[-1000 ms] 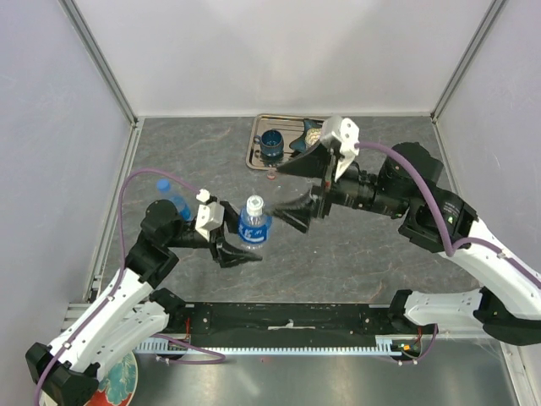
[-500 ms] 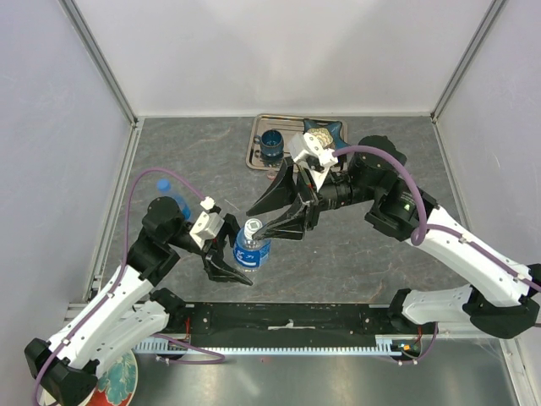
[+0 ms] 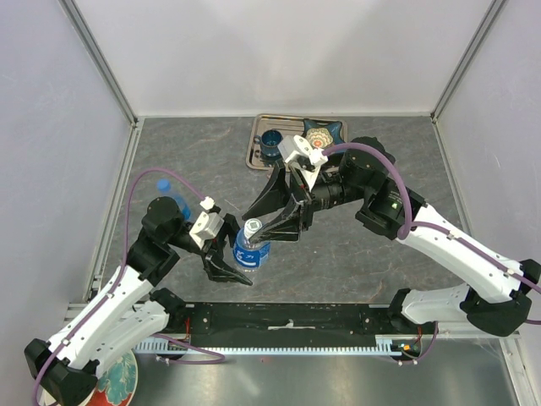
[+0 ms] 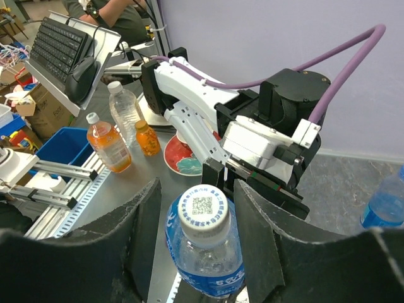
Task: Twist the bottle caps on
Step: Screw the bottle cap onto the plastic bottle.
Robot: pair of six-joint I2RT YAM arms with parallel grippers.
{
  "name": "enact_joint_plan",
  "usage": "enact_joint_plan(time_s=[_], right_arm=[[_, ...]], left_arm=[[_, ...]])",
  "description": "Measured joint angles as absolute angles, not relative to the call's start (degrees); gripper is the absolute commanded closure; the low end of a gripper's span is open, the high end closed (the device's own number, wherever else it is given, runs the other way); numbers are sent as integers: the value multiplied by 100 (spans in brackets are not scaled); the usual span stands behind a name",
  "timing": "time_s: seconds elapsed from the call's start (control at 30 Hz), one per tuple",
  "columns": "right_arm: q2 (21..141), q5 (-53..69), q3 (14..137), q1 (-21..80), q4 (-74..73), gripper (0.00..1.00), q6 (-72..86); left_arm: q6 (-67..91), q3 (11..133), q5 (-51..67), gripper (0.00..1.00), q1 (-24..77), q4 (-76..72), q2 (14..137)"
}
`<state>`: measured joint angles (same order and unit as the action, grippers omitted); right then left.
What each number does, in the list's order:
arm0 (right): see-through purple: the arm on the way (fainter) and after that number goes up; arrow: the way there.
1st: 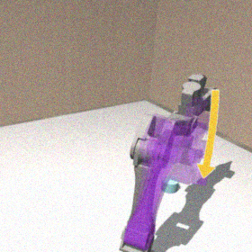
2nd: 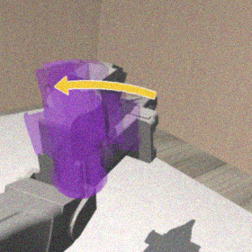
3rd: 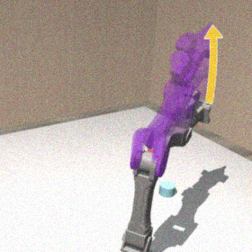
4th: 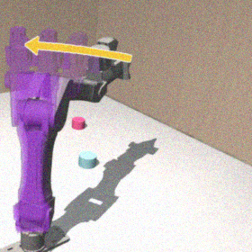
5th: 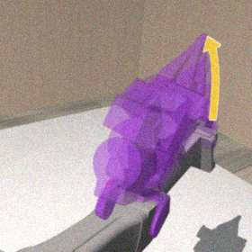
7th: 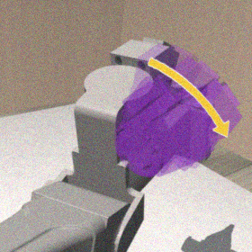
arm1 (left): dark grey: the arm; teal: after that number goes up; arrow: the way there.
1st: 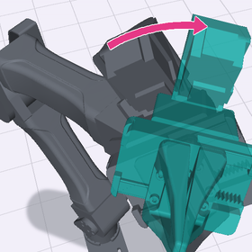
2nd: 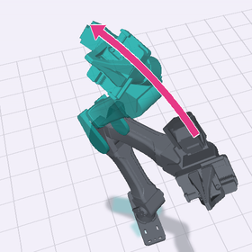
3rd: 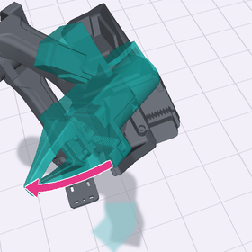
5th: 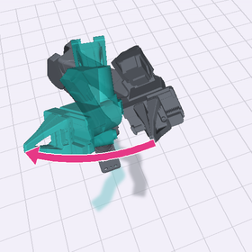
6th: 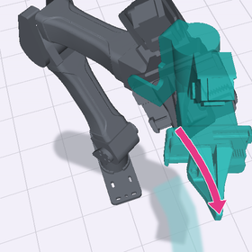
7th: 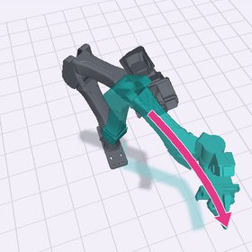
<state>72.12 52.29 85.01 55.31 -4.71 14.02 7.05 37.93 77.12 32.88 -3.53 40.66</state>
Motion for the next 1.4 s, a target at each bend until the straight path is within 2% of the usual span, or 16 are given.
enact_joint_plan(time_s=[0.1, 0.2, 0.23, 0.3, 0.33, 0.37, 0.63, 0.87, 1.07, 1.2, 1.4], right_arm=[[7212, 5229, 8444, 5522, -451, 49, 1420], [7210, 5227, 8348, 5522, -333, 64, 1479], [7207, 5225, 8296, 5520, -270, 73, 1516], [7205, 5221, 8248, 5516, -169, 80, 1535], [7196, 5223, 8228, 5509, -132, 93, 1535], [7194, 5223, 8206, 5498, -93, 100, 1546], [7102, 4856, 8160, 5437, -298, 100, 1431], [7043, 3605, 8383, 5411, -1223, 100, 1033], [7210, 2180, 8619, 5415, -1752, 100, 1035], [7520, 749, 8823, 5459, -2112, 100, 1197], [7811, -1107, 8851, 5524, -2530, 100, 1793]], left_arm=[[705, 3793, 7712, 98, 3288, -353, 4051], [705, 3793, 7708, 98, 3288, -353, 4034], [705, 3793, 7708, 98, 3288, -353, 4034], [705, 3793, 7706, 98, 3288, -338, 4034], [705, 3793, 7699, 98, 3288, -338, 4032], [705, 3793, 7684, 98, 3288, -338, 4027], [646, 3793, 7299, 98, 3308, -250, 4005], [272, 3774, 6075, 98, 3308, 58, 3966], [108, 3765, 4792, 98, 3297, 318, 3966], [102, 3765, 3839, 98, 3216, 637, 4025], [102, 3745, 3068, 98, 3144, 991, 4077]])
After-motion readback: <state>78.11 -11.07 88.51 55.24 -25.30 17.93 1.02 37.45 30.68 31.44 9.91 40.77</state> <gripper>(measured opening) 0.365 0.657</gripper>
